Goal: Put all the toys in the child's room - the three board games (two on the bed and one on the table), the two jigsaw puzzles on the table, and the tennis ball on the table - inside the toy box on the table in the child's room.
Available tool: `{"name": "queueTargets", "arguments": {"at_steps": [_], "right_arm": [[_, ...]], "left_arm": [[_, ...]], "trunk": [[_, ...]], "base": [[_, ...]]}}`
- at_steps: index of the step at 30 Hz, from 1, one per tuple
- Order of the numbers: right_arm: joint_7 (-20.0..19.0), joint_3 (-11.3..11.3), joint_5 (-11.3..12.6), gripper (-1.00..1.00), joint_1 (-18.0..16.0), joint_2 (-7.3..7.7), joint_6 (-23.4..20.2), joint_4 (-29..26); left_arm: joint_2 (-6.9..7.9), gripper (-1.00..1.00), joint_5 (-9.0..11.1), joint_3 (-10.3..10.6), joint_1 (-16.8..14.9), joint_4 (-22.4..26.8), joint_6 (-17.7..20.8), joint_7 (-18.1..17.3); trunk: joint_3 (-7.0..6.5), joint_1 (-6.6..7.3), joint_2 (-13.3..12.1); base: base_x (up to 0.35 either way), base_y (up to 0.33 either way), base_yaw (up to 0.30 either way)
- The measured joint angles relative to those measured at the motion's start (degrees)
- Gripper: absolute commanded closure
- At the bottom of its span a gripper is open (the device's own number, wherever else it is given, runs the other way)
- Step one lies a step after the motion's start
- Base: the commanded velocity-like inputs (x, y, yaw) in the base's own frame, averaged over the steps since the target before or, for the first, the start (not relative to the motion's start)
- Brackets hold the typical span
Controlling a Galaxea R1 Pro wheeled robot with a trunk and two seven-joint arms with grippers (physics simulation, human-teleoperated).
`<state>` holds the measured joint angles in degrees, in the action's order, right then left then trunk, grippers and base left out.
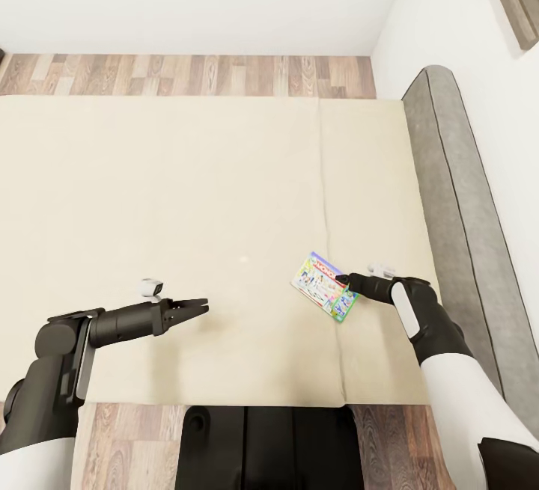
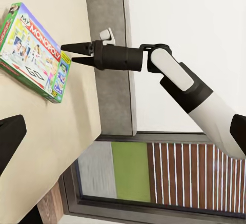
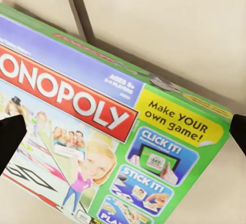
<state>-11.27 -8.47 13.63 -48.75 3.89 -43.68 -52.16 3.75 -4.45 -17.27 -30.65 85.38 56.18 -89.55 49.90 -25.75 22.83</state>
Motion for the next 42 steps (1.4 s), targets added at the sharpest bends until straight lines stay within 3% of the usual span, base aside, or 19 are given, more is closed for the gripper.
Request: {"name": "queueTargets", "arguments": {"at_steps": [9,33,42], "right_arm": [[0.10,1.53,-0.12,-1.00,-0.08,0.01,0.76,0.00],[0.24,1.71,-0.20,-1.00,-1.16,0.12,0.34,-0.65],[4.14,1.67,-0.09,-1.00,-1.31,0.15,0.13,-0.64]], "left_arm": [[-0.05,-1.00,0.00,0.07,0.00,-0.01,0.00,0.00],[-0.05,-1.00,0.00,0.09,0.00,0.00,0.00,0.00],[-0.07,-1.00,0.00,0.09,0.00,0.00,0.00,0.00]], "trunk": [[0.18,0.00,0.00],[0.78,0.00,0.00],[0.54,0.00,0.00]], "base": [[0.000,0.000,0.000],[0.000,0.000,0.000],[0.000,0.000,-0.012]]}}
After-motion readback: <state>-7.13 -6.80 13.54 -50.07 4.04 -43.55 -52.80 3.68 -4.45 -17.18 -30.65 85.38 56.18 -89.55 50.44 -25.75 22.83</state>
